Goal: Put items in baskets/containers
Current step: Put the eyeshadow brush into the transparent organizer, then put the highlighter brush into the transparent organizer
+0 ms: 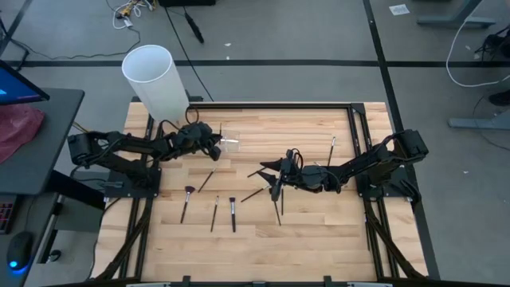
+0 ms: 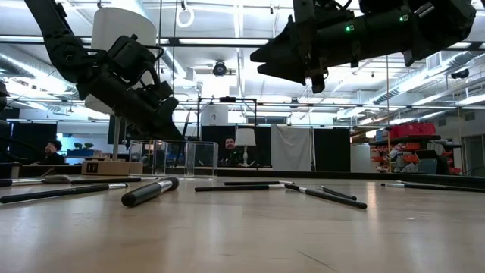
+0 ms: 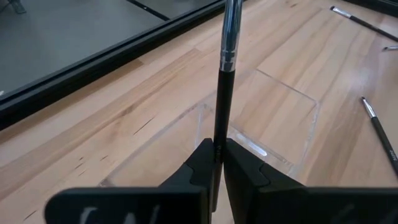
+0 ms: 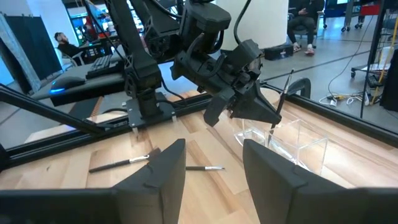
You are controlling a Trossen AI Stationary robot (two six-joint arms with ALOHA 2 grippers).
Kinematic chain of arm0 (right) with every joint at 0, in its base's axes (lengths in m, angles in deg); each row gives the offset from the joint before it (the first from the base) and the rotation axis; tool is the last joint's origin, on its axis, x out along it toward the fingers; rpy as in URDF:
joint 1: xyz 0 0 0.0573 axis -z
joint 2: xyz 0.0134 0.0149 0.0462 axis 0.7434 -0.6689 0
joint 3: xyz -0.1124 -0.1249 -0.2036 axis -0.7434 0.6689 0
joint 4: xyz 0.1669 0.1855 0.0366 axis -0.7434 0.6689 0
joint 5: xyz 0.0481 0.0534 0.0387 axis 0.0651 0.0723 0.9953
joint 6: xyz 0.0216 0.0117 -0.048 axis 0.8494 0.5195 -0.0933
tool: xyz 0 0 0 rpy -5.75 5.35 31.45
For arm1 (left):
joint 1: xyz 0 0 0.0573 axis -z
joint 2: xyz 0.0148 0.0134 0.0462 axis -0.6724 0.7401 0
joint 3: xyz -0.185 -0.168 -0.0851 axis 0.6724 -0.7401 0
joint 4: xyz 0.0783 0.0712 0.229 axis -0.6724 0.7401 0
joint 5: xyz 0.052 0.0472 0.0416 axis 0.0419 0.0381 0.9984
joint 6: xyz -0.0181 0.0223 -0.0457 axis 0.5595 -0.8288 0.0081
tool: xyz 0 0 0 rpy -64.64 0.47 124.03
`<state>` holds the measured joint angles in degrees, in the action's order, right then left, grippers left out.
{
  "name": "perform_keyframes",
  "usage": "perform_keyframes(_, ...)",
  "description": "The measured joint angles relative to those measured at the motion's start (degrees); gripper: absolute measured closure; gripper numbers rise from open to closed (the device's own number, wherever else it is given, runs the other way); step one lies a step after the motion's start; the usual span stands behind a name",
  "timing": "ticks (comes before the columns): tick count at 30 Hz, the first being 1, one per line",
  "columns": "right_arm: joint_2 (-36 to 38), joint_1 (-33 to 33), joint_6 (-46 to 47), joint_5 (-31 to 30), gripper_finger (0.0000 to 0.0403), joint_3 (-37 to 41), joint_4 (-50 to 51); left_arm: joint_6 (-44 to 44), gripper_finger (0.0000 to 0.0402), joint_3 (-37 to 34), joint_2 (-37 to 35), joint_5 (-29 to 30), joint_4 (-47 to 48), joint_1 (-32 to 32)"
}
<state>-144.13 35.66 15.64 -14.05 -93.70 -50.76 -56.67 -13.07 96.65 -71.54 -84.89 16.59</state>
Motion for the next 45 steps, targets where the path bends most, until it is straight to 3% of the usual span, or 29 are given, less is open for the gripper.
perform_keyframes(4, 0.0, 0.0, 0.1, 0.0, 0.0241, 0.0, 0.0, 0.0, 0.0367, 0.0, 0.0, 0.0, 0.0, 0.0)
perform_keyframes(15, 0.0, 0.0, 0.2, 0.0, 0.0241, 0.0, 0.0, -0.6, 0.0310, 0.0, -0.1, 0.0, 0.0, 0.0)
perform_keyframes(32, 0.0, -0.1, 0.7, 0.1, 0.0241, 0.0, 0.1, -1.4, 0.0301, 0.0, -0.1, -1.7, 0.2, 0.0)
perform_keyframes(45, 0.0, -0.1, 0.7, 0.1, 0.0241, 0.0, 0.1, -2.9, 0.0187, 0.0, -0.3, -2.3, 0.3, 0.0)
